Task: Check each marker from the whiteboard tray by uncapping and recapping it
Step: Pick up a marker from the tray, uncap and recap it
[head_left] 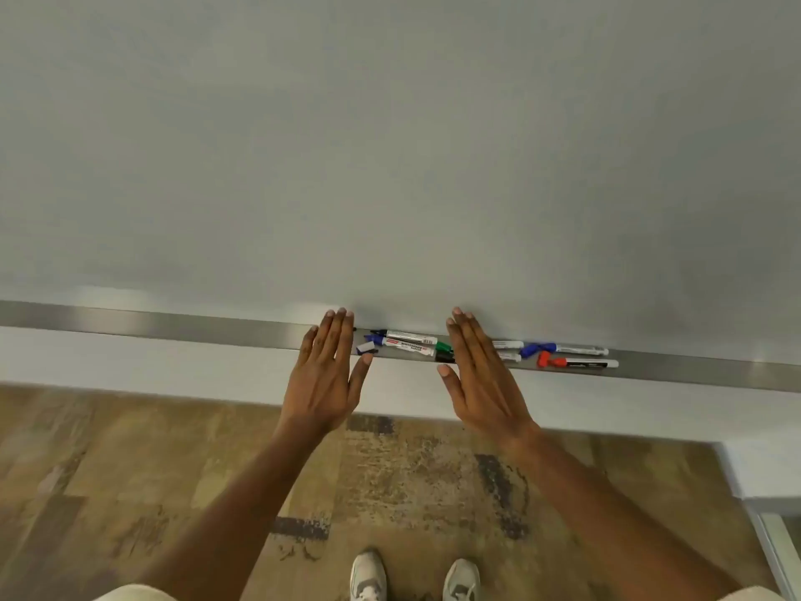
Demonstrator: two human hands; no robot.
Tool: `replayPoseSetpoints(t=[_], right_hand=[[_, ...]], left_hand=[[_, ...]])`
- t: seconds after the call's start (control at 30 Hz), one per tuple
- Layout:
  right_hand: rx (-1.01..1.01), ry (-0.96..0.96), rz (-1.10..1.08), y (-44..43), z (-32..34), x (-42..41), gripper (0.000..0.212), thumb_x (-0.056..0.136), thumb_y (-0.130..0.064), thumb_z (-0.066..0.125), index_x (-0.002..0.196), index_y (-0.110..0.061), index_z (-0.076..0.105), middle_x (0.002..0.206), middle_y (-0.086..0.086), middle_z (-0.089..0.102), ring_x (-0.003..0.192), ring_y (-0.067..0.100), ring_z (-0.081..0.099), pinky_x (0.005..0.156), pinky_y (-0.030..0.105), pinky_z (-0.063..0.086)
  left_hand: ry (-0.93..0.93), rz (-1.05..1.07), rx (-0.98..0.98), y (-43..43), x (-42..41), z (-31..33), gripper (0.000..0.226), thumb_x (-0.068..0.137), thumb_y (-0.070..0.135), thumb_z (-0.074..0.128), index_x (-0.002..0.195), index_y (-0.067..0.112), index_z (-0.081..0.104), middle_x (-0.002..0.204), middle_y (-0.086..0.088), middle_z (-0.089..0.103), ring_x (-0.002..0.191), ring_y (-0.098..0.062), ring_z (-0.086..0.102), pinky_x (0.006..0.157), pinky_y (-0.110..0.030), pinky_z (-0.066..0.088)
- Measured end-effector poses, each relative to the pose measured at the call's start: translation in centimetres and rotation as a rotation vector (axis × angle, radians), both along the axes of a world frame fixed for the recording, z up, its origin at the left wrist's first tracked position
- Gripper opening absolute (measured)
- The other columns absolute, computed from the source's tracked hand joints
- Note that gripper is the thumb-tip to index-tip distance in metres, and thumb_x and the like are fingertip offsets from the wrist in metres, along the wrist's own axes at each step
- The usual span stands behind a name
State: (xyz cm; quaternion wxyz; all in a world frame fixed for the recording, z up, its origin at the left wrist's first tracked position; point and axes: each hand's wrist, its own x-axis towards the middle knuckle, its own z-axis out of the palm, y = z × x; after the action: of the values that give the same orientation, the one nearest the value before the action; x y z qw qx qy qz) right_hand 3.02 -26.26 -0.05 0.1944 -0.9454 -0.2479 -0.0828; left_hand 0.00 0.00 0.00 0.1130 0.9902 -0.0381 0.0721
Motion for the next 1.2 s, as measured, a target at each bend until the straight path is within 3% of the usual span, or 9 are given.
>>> replayPoseSetpoints(t=[0.1, 0.17, 0.23, 0.3, 0.43, 0.8, 1.2], right_hand=[[-0.049, 0.068, -0.009, 0.7, -0.7, -0.1, 0.058, 0.106, -0.043, 0.026, 0.155, -0.014, 0.017, 0.164, 0.006, 0.021, 0.151, 0.018, 0.017, 0.122, 0.036, 0.024], [-0.099, 0.131, -0.020, 1.3, -1.3, -0.2, 0.053, 0.106, -0.041, 0.028, 0.150, -0.011, 0.034, 0.155, 0.009, 0.040, 0.143, 0.024, 0.036, 0.116, 0.040, 0.037], [-0.132, 0.128, 0.001, 2.0, -1.6, 0.1, 0.047, 0.105, -0.036, 0.034, 0.141, -0.009, 0.046, 0.142, 0.011, 0.053, 0.131, 0.026, 0.050, 0.107, 0.041, 0.046], [-0.153, 0.119, 0.016, 2.5, -2.0, 0.4, 0.040, 0.102, -0.030, 0.044, 0.135, -0.009, 0.051, 0.136, 0.010, 0.058, 0.124, 0.026, 0.055, 0.102, 0.041, 0.049], [-0.216, 0.173, 0.030, 4.3, -2.4, 1.1, 0.042, 0.098, -0.027, 0.050, 0.138, -0.013, 0.048, 0.139, 0.006, 0.054, 0.128, 0.025, 0.049, 0.103, 0.044, 0.044], [-0.328, 0.234, 0.027, 6.7, -2.7, 3.9, 0.037, 0.094, -0.033, 0.055, 0.128, -0.018, 0.054, 0.133, 0.000, 0.057, 0.123, 0.024, 0.046, 0.094, 0.044, 0.041], [-0.244, 0.206, 0.010, 7.1, -3.5, 4.5, 0.030, 0.091, -0.022, 0.058, 0.121, -0.019, 0.061, 0.123, -0.002, 0.064, 0.115, 0.023, 0.052, 0.090, 0.044, 0.043]], left_hand=[[0.083, 0.034, -0.027, -0.2, 0.1, -0.5, 0.063, 0.107, 0.052, 0.020, 0.158, 0.014, 0.026, 0.162, -0.010, 0.036, 0.152, -0.025, 0.030, 0.123, -0.040, 0.025], [0.083, 0.046, 0.002, -0.5, 0.0, -0.8, 0.057, 0.107, 0.048, 0.023, 0.148, 0.015, 0.043, 0.149, -0.010, 0.053, 0.135, -0.028, 0.051, 0.106, -0.043, 0.048], [0.060, 0.073, -0.012, -0.6, 0.4, -1.0, 0.049, 0.106, 0.045, 0.027, 0.134, 0.016, 0.055, 0.134, -0.008, 0.062, 0.117, -0.028, 0.060, 0.086, -0.041, 0.056], [0.067, 0.093, -0.036, -0.6, 1.0, -1.4, 0.040, 0.106, 0.040, 0.036, 0.128, 0.015, 0.059, 0.127, -0.008, 0.064, 0.110, -0.028, 0.061, 0.080, -0.040, 0.057], [0.166, 0.070, -0.043, -1.1, 2.5, -2.5, 0.037, 0.105, 0.035, 0.047, 0.134, 0.016, 0.057, 0.135, -0.007, 0.063, 0.117, -0.029, 0.059, 0.087, -0.042, 0.058], [0.252, 0.037, 0.070, -0.1, 4.3, -4.0, 0.033, 0.104, 0.038, 0.050, 0.131, 0.024, 0.063, 0.135, 0.000, 0.064, 0.121, -0.027, 0.057, 0.093, -0.041, 0.053], [0.236, -0.006, 0.042, 1.8, 5.5, -4.4, 0.029, 0.102, 0.035, 0.055, 0.123, 0.023, 0.070, 0.132, -0.002, 0.067, 0.121, -0.028, 0.058, 0.091, -0.043, 0.051]])
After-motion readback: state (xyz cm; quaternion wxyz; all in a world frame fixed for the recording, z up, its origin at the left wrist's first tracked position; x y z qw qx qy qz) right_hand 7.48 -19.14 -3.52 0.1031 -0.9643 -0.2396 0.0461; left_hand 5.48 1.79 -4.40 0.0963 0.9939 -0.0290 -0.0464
